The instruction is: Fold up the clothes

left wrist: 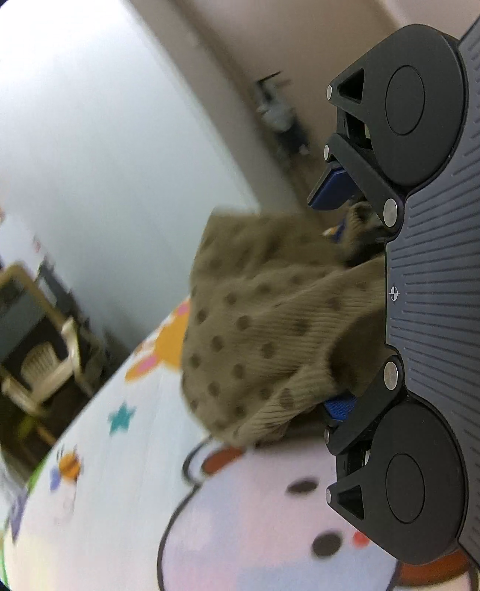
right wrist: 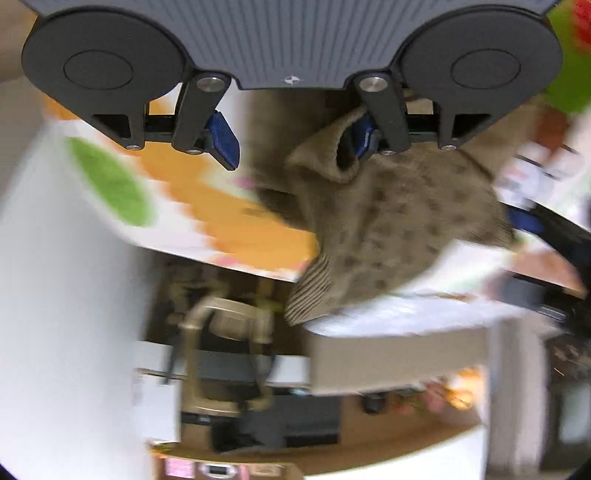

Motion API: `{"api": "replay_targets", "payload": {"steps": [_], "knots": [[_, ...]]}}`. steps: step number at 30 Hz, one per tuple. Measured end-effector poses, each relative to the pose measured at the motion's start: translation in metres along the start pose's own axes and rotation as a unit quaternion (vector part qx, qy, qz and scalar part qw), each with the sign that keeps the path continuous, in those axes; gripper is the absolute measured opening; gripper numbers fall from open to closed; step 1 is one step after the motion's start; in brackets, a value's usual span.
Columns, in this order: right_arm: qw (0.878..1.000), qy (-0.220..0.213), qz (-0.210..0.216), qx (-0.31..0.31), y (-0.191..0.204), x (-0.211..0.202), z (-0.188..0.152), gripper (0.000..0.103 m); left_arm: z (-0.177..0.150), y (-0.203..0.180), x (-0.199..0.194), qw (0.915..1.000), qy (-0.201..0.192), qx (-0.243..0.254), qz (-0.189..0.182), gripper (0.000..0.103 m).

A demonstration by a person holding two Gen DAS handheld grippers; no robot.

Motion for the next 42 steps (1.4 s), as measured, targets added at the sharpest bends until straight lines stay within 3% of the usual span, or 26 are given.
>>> {"api": "replay_targets", "payload": {"steps": [4, 6, 10, 13, 16, 21, 25, 30, 33, 37, 42], "knots": [[0.998, 0.032, -0.045, 0.014, -0.037, 0.005, -0.014, 0.06, -0.015, -0.021, 0.032, 0.9985, 0.035, 0.024, -0.035, 0.1], [0.998, 0.029, -0.025, 0.049, -0.049, -0.002, -0.01, 0.06, -0.022, -0.027, 0.051, 0.9974, 0.05, 0.039, -0.035, 0.1], [0.993, -0.012, 0.047, 0.103, -0.051, -0.016, 0.033, 0.06, -0.036, -0.031, 0.077, 0.9943, 0.076, 0.067, -0.032, 0.1], [0.991, -0.04, 0.092, 0.086, -0.029, -0.015, 0.073, 0.06, -0.049, -0.037, 0.084, 0.9907, 0.096, 0.089, -0.037, 0.1], [0.993, -0.052, 0.104, 0.037, 0.005, 0.008, 0.098, 0.06, -0.058, -0.041, 0.08, 0.9859, 0.109, 0.125, -0.024, 0.1], [0.997, -0.012, 0.043, -0.059, 0.033, 0.069, 0.079, 0.06, -0.077, -0.043, 0.05, 0.9813, 0.115, 0.154, -0.006, 0.1], [0.998, 0.035, -0.008, -0.045, 0.003, 0.082, 0.048, 0.061, -0.093, -0.041, 0.043, 0.9702, 0.122, 0.204, 0.048, 0.1], [0.997, 0.039, -0.014, -0.063, -0.013, 0.051, 0.025, 0.061, -0.112, -0.04, 0.034, 0.9486, 0.129, 0.265, 0.115, 0.1], [0.998, -0.015, -0.012, -0.068, -0.012, 0.011, 0.041, 0.061, -0.121, -0.039, 0.028, 0.9337, 0.131, 0.297, 0.151, 0.1], [0.989, -0.081, 0.054, -0.112, 0.019, -0.047, 0.06, 0.061, -0.104, -0.039, 0.01, 0.937, 0.102, 0.294, 0.159, 0.101], [0.971, -0.098, 0.085, -0.203, 0.077, -0.063, 0.034, 0.06, -0.082, -0.039, -0.012, 0.9399, 0.066, 0.289, 0.169, 0.1]]}}
Point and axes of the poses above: each gripper's, at about its wrist camera, not at the fingertips, and x roughly the way its jaws point, y to its left, z to its top, the point moved 7 cm from there along x, roughly the way its jaws point, and after that the axes turned 13 degrees about -z, right-handed, at the moved point
